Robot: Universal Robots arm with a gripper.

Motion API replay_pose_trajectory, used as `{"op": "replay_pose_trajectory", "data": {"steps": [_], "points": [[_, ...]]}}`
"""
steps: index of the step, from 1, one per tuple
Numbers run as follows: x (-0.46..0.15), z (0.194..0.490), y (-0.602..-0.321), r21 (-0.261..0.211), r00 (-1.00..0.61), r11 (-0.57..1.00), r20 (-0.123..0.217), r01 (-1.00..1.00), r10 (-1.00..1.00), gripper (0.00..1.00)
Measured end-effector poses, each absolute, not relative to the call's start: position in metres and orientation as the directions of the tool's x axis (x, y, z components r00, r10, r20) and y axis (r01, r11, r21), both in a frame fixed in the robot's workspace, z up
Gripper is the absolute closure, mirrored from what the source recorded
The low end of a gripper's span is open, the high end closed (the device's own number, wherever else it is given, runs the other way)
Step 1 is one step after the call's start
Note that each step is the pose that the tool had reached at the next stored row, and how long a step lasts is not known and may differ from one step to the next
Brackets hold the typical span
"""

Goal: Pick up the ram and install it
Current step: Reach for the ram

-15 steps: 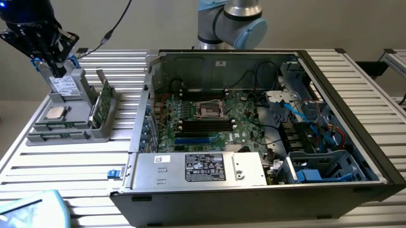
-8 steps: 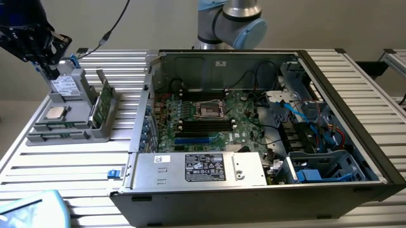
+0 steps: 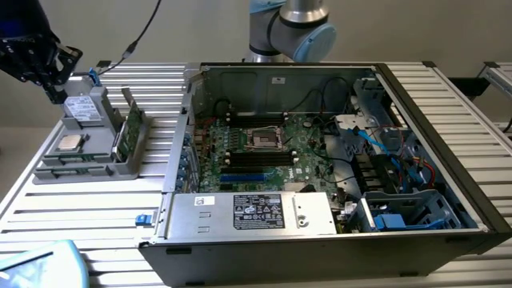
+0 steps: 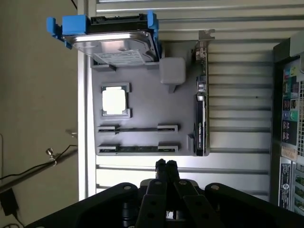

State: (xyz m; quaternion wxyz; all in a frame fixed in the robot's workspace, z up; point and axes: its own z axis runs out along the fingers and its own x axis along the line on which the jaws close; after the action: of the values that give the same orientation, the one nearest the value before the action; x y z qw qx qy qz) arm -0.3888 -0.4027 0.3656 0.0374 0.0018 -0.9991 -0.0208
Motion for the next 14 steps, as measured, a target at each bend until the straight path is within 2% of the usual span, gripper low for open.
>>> {"op": "replay_pose_trajectory", "data": {"steps": [14], "points": [[-0.419, 0.358, -0.403, 0.042, -0.995, 0.997, 0.075, -0.068, -0.071, 0.89]]}}
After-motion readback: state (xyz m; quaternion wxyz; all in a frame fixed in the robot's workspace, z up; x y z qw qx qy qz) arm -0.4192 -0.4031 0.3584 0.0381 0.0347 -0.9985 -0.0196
